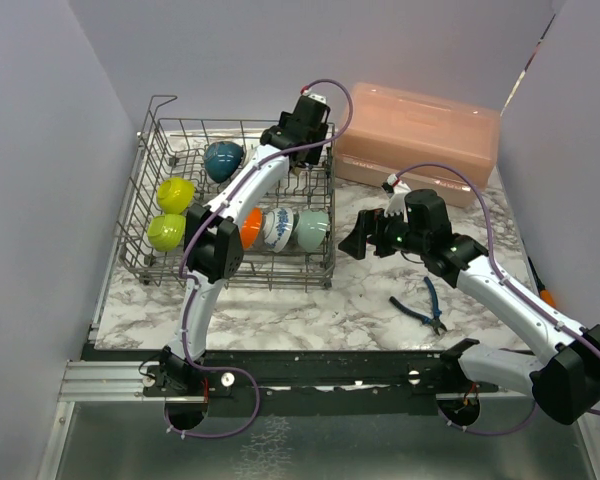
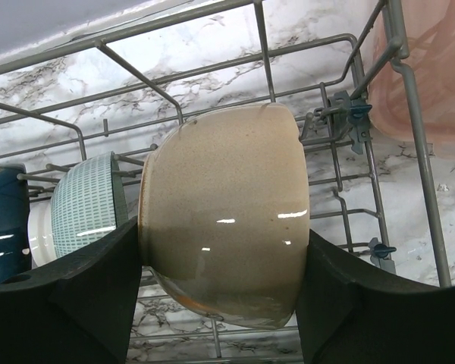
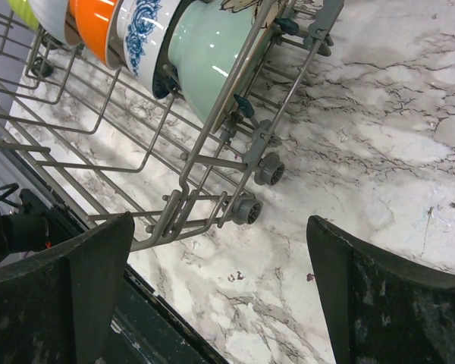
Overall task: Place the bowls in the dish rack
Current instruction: Place the bowl in the dish rack.
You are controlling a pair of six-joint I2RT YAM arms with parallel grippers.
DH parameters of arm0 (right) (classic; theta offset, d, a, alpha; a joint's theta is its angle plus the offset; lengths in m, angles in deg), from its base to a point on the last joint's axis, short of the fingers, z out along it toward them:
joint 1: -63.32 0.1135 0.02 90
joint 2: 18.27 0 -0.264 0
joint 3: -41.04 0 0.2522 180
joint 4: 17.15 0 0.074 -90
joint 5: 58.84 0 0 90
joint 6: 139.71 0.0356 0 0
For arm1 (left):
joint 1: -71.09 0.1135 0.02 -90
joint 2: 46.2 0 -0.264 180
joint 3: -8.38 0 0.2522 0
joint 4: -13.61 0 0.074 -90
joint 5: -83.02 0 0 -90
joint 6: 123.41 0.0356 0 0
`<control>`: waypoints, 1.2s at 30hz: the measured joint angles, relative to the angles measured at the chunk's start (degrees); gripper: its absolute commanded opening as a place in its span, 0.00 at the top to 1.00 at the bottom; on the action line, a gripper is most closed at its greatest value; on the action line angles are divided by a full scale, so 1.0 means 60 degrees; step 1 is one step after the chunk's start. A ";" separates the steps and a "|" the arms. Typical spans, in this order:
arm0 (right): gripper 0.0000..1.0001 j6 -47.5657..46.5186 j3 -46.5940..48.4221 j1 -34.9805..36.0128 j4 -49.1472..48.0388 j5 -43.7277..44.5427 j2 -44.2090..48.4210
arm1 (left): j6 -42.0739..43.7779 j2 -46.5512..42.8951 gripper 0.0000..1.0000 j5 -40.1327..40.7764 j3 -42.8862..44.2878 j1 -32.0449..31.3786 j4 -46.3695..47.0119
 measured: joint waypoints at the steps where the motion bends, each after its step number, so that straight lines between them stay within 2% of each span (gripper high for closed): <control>1: 0.00 0.0004 0.0000 0.0000 0.0000 0.0000 0.0000 | -0.0022 0.0000 1.00 -0.0004 0.0000 0.0007 0.0000; 15: 0.00 0.0000 0.0000 0.0000 0.0000 0.0000 -0.0015 | -0.0692 -0.0535 1.00 0.0044 -0.0372 0.0087 0.0124; 36: 0.00 0.0000 0.0000 0.0000 0.0004 0.0000 0.0015 | -0.1173 -0.0772 1.00 0.1071 -0.0761 -0.0044 0.0222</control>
